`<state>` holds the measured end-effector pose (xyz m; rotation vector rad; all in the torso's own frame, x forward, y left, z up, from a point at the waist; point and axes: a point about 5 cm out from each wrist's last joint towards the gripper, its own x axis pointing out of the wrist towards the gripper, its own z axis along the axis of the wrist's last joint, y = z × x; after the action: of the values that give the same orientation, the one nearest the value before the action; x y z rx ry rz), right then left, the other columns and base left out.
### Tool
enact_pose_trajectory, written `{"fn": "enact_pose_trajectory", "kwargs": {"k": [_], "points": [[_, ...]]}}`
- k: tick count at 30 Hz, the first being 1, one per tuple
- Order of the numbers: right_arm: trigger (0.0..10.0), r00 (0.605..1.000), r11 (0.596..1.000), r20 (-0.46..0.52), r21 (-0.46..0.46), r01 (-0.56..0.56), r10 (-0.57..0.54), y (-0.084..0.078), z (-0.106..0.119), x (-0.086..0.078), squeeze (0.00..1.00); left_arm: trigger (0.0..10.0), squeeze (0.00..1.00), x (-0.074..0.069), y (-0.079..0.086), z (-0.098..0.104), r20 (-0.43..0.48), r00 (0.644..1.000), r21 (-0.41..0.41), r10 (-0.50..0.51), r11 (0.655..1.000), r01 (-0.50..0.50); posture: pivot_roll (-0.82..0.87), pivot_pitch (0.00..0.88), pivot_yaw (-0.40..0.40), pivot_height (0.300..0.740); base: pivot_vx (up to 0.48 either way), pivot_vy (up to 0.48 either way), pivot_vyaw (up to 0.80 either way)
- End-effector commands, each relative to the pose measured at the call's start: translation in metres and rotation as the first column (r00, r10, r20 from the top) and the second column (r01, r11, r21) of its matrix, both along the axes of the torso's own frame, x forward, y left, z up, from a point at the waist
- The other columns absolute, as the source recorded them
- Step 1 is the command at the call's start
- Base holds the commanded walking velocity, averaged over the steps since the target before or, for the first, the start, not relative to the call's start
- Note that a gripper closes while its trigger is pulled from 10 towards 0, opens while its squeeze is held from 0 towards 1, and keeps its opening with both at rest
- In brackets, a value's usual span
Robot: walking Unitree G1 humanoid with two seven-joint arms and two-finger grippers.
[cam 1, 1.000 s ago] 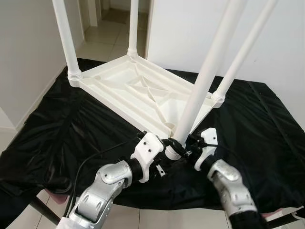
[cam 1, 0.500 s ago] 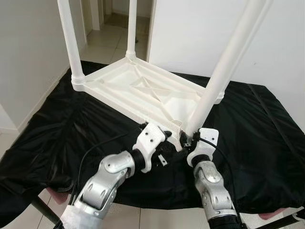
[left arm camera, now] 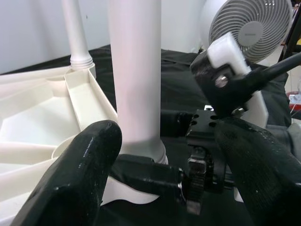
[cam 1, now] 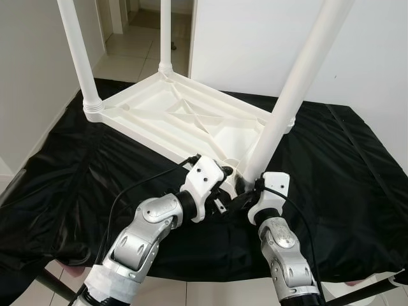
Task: Building children table
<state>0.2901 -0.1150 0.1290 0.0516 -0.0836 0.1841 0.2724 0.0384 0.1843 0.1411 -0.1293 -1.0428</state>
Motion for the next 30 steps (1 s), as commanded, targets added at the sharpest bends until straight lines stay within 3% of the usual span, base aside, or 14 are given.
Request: {"fn": "enact_pose_trajectory", "kwargs": {"k": [1,12,13,14,24,30], "points": [[10.0,0.999,0.999,-0.001,0.001,-0.036,0.036,-0.002,-0.001,-0.003,1.0,10.0,0.0,0.001,-0.002,0.002,0.009,1.0,-0.005,-0.011,1.0,0.011,-0.03,0.081,-0.066,0.74,0.0,0.0,0.0],[10.0,0.981,0.981,0.041,-0.043,-0.19,0.192,-0.016,0.01,-0.025,1.0,10.0,0.0,0.005,0.002,0.006,0.028,0.999,-0.012,0.03,1.0,-0.029,-0.04,0.098,-0.058,0.74,0.0,0.0,0.0],[10.0,0.973,0.973,0.039,-0.052,-0.227,0.229,-0.017,0.011,-0.029,0.44,10.0,0.0,0.005,0.003,0.006,0.027,0.999,-0.014,0.034,0.999,-0.034,-0.04,0.098,-0.058,0.74,0.0,0.0,0.0],[10.0,0.966,0.966,0.045,-0.061,-0.253,0.256,-0.019,0.013,-0.033,0.0,10.0,0.0,0.005,0.005,0.006,0.027,0.999,-0.014,0.039,0.999,-0.039,-0.04,0.1,-0.052,0.74,0.0,0.0,0.0],[10.0,0.916,0.914,0.046,-0.107,-0.392,0.398,-0.032,0.026,-0.049,0.0,10.0,0.0,0.006,0.019,0.007,0.027,0.996,-0.007,0.079,0.997,-0.079,-0.04,0.107,-0.045,0.74,0.0,0.0,0.0],[10.0,0.911,0.906,0.041,-0.134,-0.402,0.411,-0.043,0.032,-0.051,0.0,10.0,0.0,0.007,0.031,0.009,0.03,0.992,-0.004,0.12,0.993,-0.12,-0.04,0.104,-0.044,0.74,0.0,0.0,0.0]]}}
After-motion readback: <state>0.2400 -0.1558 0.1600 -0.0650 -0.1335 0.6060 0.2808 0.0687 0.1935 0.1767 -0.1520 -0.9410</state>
